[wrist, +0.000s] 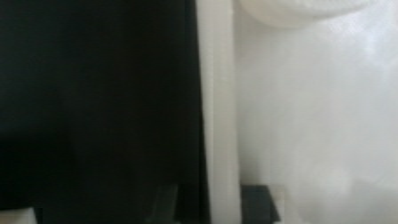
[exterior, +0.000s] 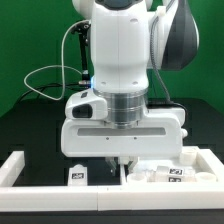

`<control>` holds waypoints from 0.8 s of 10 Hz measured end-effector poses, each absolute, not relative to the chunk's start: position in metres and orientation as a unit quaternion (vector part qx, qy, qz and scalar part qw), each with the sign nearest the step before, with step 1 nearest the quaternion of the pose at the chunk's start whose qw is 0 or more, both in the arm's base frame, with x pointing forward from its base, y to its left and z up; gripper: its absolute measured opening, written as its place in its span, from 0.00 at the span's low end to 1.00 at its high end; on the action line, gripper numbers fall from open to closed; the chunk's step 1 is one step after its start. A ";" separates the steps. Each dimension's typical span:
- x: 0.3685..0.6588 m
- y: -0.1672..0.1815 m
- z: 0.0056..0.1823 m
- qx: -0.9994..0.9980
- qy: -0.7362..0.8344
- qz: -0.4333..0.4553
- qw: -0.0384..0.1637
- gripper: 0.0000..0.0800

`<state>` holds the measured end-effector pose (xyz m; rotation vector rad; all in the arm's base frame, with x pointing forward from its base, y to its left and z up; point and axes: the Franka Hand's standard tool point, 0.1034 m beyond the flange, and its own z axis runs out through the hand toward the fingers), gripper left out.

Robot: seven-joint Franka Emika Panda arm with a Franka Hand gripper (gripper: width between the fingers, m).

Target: Assemble one leg

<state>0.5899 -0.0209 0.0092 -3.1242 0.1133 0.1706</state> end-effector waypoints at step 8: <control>0.556 -0.004 0.069 -0.992 0.090 0.082 0.030 0.74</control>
Offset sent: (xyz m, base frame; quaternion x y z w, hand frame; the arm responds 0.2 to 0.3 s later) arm 0.0000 0.0000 0.0000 0.0000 0.0000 0.0000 1.0000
